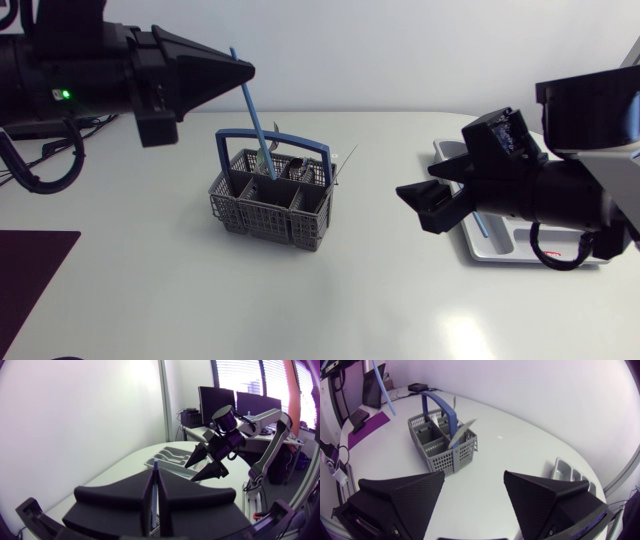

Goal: Unload the cutlery basket into the drawer organizer.

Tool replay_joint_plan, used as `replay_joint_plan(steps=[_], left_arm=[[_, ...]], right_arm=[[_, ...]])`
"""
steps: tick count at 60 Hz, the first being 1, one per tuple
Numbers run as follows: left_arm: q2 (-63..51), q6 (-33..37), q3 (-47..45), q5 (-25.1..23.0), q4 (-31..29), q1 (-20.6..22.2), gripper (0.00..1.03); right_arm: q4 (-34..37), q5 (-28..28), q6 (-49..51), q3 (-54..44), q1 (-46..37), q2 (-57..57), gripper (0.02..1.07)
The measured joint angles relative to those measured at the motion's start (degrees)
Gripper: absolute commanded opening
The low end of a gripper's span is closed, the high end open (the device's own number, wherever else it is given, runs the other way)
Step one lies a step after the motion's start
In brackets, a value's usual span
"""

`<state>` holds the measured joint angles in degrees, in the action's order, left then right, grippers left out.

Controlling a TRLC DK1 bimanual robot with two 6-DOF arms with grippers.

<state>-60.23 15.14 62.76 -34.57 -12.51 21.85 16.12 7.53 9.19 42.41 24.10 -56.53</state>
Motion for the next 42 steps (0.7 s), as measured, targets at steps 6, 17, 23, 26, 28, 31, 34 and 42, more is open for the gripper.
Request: replay_joint_plan(steps=[6,17,23,26,28,31,34,42], left_arm=[[0.0,-4.0,1.0,-3.0,-1.0,0.0,0.04],[-3.3,-10.3,1.7,-9.1,-1.6,0.0,0.04],[-6.1,-12.4,1.7,-10.8,-2.0,0.1,0.04],[-7.4,-13.6,1.7,-12.0,-2.1,0.2,0.04],[-8.1,-14.0,1.7,-12.4,-2.0,0.5,0.04],[-9.3,-14.7,1.8,-13.2,-2.1,1.1,0.04],[-10.4,-15.3,2.0,-13.7,-2.1,1.9,0.04],[-13.2,-16.7,2.9,-14.7,-2.1,3.9,0.04]], right_arm=[[0.2,3.6,0.0,0.1,0.6,2.4,0.88],[1.2,9.6,0.0,0.5,1.1,3.7,0.87],[2.2,12.6,0.0,1.1,2.6,3.6,0.87],[2.2,14.0,0.0,1.9,3.3,3.1,0.87],[2.2,14.6,0.0,2.4,3.8,2.7,0.87],[2.2,15.4,0.0,3.3,4.5,2.0,0.87],[2.2,16.4,0.0,4.0,5.2,1.2,0.87],[2.2,19.2,0.1,5.4,6.2,-2.0,0.87]])
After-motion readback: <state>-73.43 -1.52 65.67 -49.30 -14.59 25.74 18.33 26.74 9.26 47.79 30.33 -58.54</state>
